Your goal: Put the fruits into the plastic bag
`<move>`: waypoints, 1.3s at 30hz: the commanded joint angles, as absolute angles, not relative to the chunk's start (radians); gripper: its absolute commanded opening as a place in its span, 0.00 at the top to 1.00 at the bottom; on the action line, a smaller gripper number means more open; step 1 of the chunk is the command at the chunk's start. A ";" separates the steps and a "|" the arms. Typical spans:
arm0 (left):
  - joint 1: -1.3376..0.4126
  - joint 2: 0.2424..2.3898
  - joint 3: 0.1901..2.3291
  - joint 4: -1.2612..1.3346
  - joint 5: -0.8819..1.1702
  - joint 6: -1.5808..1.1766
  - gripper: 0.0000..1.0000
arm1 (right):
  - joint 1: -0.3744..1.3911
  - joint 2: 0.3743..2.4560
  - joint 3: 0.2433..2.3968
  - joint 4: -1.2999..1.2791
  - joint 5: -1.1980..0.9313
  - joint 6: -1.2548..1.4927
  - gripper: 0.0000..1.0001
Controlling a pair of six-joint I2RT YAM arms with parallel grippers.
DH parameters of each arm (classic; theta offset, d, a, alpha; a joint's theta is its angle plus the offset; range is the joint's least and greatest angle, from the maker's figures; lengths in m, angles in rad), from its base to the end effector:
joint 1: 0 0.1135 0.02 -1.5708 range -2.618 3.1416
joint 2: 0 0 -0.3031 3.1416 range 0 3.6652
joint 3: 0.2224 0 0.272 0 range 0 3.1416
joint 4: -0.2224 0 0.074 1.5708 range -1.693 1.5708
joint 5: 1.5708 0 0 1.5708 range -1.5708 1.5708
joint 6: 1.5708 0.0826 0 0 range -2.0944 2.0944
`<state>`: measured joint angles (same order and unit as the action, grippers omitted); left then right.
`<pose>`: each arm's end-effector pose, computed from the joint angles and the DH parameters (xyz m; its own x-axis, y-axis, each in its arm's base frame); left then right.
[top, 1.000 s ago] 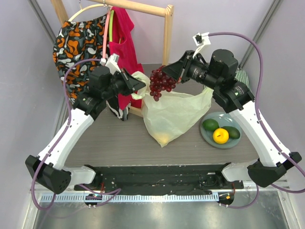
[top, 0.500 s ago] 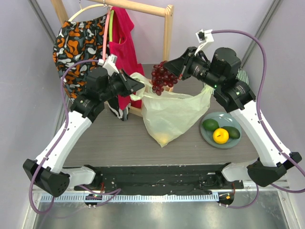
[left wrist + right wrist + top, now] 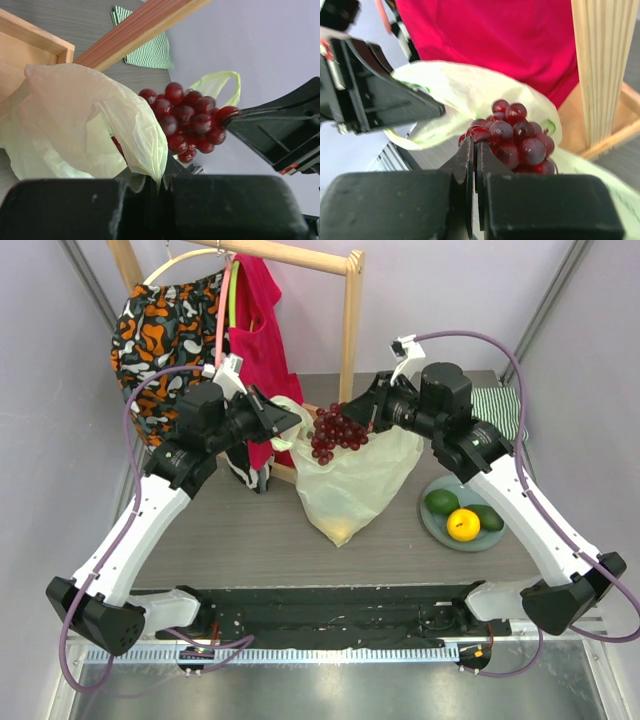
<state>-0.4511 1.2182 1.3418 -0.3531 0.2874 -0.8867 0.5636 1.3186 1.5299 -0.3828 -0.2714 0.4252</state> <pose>0.2781 -0.1608 0.4553 -0.6459 -0.5129 -0.5654 0.2625 0.5462 -0.7954 0.2777 0.2017 0.4951 -0.4358 0.1947 -0.8787 -0.6127 0.6509 0.4481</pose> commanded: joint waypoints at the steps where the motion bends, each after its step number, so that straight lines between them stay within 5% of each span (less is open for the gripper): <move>1: -0.445 1.198 1.342 -0.328 0.281 -0.893 1.00 | 0.568 1.230 1.502 -0.334 -0.258 0.439 0.99; 22: -0.419 1.207 1.351 -0.341 0.284 -0.865 1.00 | 0.568 1.147 1.539 -0.574 -0.005 0.367 0.99; 39: -0.419 1.183 1.279 -0.322 0.367 -0.867 1.00 | 0.568 1.373 1.761 -0.526 0.026 0.285 0.99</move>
